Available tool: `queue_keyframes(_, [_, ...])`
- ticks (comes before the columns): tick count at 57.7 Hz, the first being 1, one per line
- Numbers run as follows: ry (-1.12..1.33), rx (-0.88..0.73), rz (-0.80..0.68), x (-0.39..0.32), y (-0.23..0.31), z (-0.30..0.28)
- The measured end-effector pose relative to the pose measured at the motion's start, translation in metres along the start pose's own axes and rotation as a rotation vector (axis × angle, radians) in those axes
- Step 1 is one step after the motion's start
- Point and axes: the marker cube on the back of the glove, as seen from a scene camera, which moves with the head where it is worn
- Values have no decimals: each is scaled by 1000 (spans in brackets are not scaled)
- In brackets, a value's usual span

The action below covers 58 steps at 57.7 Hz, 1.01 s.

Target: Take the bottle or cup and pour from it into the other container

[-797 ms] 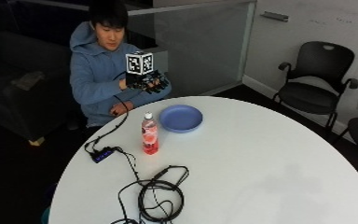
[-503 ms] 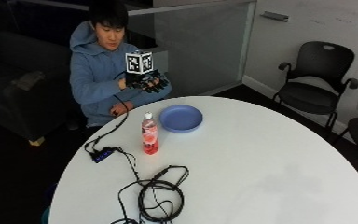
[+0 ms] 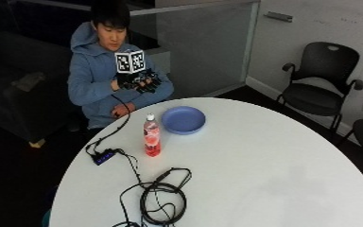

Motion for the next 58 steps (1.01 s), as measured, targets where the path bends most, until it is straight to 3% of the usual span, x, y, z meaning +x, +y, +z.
queue_keyframes(20, [-85,108,52,65,16,-6])
queue_keyframes(58, [-653,228,176,179,20,53])
